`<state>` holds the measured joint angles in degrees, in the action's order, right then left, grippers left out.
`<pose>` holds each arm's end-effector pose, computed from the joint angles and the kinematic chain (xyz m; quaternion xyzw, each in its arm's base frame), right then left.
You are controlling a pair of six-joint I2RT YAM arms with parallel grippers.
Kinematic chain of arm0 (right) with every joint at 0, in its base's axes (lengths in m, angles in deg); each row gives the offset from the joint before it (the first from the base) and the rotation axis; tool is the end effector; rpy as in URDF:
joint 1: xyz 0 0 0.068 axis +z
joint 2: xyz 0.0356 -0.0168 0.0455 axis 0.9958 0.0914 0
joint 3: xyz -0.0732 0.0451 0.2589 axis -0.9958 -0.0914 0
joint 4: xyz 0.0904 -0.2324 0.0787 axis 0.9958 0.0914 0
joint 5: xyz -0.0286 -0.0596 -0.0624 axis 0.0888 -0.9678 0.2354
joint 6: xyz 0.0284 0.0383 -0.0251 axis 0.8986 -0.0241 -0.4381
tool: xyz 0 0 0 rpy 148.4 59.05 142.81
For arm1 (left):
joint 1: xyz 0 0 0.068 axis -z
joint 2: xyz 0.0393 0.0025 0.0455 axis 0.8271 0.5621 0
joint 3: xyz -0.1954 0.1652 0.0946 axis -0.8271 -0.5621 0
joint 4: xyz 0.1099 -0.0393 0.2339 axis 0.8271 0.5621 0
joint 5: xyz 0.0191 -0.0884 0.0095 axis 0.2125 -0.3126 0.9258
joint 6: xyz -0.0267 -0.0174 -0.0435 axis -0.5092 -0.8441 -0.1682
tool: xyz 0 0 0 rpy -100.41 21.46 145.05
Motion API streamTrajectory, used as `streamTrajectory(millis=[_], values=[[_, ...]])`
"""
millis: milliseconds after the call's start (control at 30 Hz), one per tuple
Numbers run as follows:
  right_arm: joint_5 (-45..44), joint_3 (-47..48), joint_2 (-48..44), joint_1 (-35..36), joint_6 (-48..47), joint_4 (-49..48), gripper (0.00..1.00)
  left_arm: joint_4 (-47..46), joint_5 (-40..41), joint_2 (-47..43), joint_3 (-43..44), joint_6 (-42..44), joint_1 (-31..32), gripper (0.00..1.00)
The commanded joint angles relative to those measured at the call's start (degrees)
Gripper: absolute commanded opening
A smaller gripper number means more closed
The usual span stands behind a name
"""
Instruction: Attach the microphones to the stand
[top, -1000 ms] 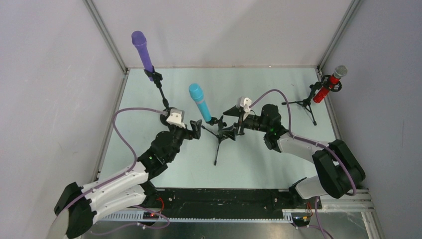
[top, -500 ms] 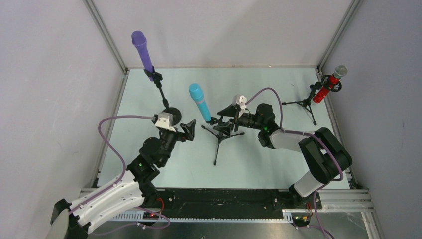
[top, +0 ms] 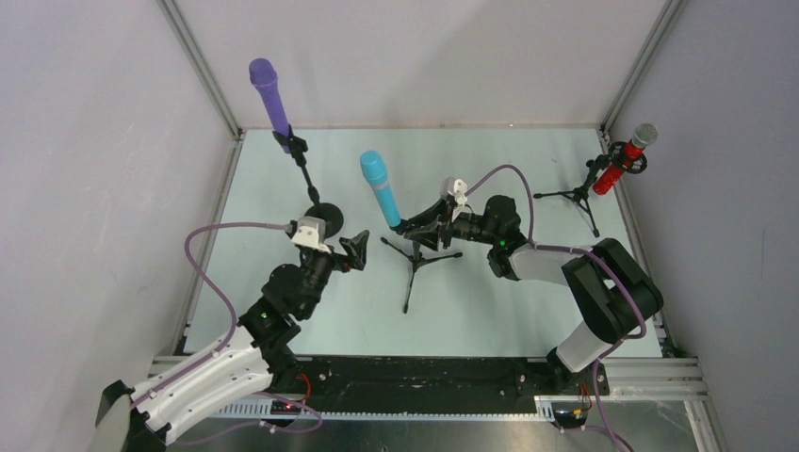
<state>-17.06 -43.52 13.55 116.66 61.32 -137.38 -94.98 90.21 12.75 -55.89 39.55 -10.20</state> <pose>0.2625 0.1937 0.2256 -0.4296 0.5401 0.4615 0.5575 0.1222 -0.1018 0.2652 0.0506 0.6821 -0.1848 0.7057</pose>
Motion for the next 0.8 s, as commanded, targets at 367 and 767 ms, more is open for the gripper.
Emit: streamTrajectory(millis=[367,767], values=[[1.12,2.79,-5.02,0.79,0.74,-2.07,0.0,-0.52,0.82,-2.16,-1.6,-1.13,-0.31,0.93],[-1.03,5.07,-12.37,1.94,-1.22,4.38,0.0,-0.24,-0.24,-2.13,-2.0,-1.79,-0.25,0.93]])
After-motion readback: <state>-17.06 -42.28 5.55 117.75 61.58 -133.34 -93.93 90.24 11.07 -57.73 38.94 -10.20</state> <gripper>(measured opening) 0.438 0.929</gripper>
